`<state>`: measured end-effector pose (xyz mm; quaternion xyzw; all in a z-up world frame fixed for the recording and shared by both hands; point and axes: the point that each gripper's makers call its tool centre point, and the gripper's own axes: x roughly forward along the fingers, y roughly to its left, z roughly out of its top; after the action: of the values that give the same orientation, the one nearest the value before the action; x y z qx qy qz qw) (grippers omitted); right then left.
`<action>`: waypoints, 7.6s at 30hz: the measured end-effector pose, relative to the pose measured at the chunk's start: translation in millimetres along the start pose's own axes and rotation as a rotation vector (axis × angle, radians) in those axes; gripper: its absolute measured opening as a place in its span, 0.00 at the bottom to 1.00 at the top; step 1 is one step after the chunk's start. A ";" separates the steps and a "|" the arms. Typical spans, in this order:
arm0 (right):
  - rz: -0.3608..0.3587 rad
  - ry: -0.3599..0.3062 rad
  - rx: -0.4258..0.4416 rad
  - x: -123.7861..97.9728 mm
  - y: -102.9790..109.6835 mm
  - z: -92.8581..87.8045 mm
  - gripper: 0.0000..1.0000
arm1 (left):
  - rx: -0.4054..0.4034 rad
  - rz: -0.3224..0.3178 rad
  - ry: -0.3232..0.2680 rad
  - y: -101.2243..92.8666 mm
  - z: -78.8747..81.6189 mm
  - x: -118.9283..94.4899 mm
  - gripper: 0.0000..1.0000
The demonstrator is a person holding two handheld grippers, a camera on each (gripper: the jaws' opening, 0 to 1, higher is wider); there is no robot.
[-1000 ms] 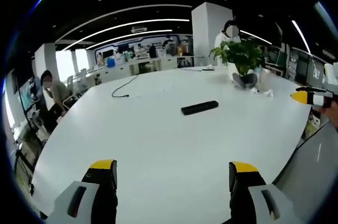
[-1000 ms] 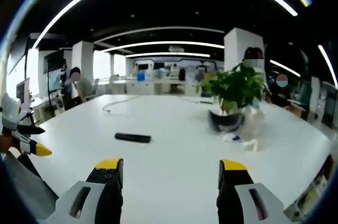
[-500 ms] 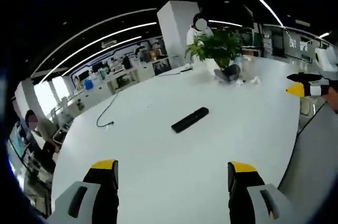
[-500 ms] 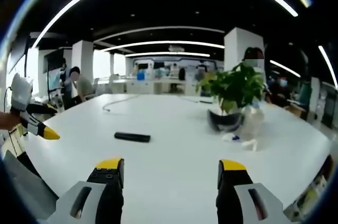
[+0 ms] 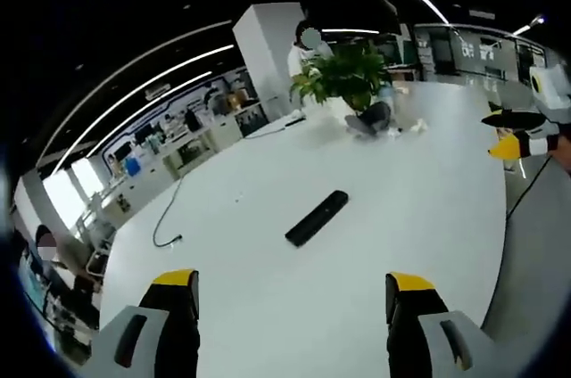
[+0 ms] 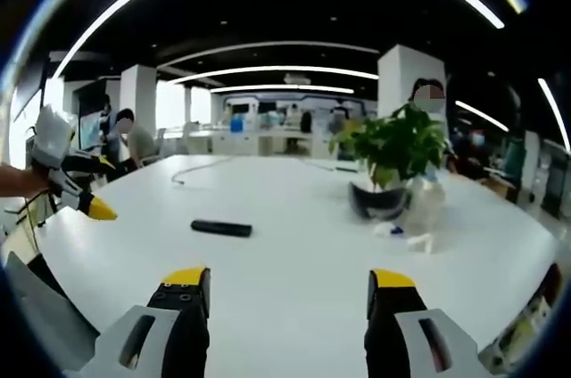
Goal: Press the specified remote control buttons in sequence, fully releasing each button before pressing the next.
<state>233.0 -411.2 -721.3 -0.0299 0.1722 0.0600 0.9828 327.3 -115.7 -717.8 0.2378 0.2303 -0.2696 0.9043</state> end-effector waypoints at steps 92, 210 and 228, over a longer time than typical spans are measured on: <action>0.033 0.097 -0.059 6.2 10.5 -15.7 0.58 | 0.283 -0.596 0.362 -14.6 42.7 155.5 0.66; 0.060 0.125 -0.088 7.3 18.3 -20.2 0.52 | 0.527 -0.618 0.684 -42.1 -49.9 184.7 0.23; 0.057 0.131 -0.097 7.0 17.7 -21.6 0.51 | 0.534 -0.615 0.691 -52.9 -54.3 170.0 0.23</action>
<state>230.0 -394.7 -744.6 -0.0766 0.2339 0.0941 0.9647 407.3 -189.0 -869.0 0.4561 0.4972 -0.4773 0.5629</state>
